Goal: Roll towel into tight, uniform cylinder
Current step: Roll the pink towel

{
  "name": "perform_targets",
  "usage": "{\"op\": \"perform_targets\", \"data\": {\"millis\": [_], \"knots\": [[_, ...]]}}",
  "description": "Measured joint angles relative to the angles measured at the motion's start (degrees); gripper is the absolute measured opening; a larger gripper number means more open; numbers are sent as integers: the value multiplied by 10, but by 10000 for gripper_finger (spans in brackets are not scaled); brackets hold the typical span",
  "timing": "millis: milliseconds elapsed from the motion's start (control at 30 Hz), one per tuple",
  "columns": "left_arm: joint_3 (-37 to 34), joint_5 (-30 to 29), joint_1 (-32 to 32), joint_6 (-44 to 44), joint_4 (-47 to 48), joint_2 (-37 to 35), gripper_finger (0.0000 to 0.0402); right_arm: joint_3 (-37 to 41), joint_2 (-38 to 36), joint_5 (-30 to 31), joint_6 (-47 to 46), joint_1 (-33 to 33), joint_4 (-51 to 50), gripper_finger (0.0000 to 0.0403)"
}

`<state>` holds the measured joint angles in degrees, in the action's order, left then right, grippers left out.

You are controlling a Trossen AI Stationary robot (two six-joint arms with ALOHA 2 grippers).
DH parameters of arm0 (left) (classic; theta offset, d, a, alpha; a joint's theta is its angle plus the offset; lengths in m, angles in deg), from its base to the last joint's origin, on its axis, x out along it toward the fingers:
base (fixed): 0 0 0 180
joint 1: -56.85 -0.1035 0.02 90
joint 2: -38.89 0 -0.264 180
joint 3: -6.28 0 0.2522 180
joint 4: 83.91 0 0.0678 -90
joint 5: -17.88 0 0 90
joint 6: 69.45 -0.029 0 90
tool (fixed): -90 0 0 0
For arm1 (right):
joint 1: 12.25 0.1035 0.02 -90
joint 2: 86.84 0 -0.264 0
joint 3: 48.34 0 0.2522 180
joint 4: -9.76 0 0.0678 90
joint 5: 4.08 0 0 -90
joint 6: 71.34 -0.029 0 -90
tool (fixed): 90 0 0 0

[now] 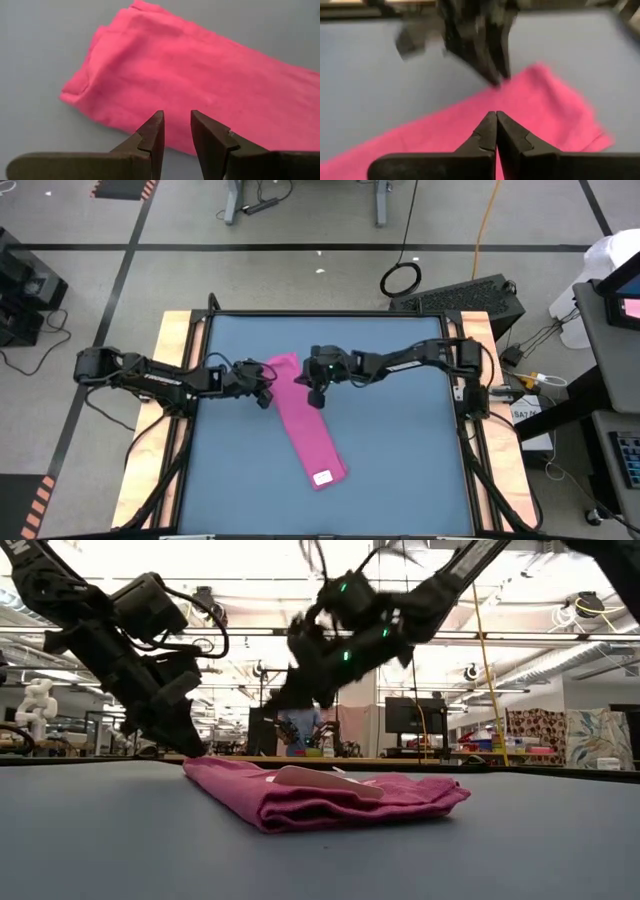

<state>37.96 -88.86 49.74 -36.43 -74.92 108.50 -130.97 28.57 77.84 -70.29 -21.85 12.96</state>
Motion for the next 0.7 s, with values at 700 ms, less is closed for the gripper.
{"op": "perform_targets", "data": {"millis": [700], "knots": [[-10, 13, -42, -109, -186, 134, 99, -75, 89, 66, -92, 3, -218, 0]]}}
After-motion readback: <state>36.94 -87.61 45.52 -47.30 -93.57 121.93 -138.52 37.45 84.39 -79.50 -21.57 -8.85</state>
